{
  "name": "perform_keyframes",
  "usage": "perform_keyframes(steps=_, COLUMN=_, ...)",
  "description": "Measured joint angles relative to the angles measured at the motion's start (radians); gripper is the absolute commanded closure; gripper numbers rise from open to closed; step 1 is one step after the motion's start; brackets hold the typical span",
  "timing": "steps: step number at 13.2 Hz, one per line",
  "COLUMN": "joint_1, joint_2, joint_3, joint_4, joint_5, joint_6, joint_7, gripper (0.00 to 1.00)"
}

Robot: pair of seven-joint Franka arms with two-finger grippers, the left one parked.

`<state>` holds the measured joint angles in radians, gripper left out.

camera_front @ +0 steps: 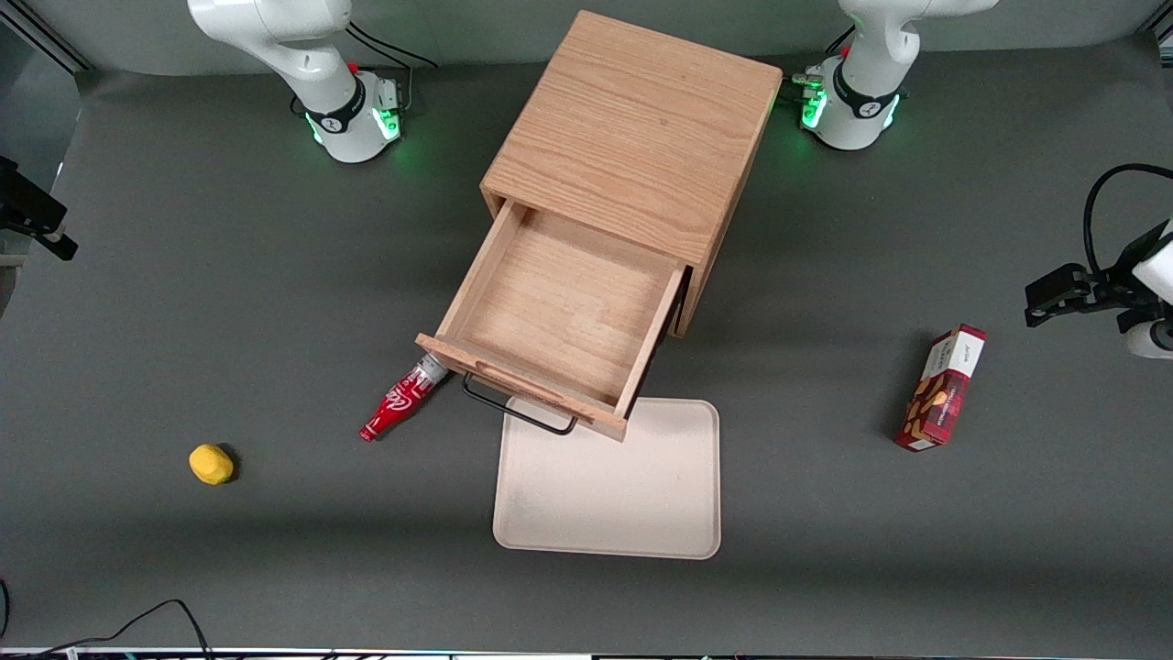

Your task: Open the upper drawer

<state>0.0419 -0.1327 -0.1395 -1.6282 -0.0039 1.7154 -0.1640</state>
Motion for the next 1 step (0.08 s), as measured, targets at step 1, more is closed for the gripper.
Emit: perform_keyframes(steps=1, joint_1=0.001, joint_2=0.001, joint_3=0.002, joint_4=0.008, joint_5=0.0, joint_6=0.0, joint_7=0.0, gripper=0.0)
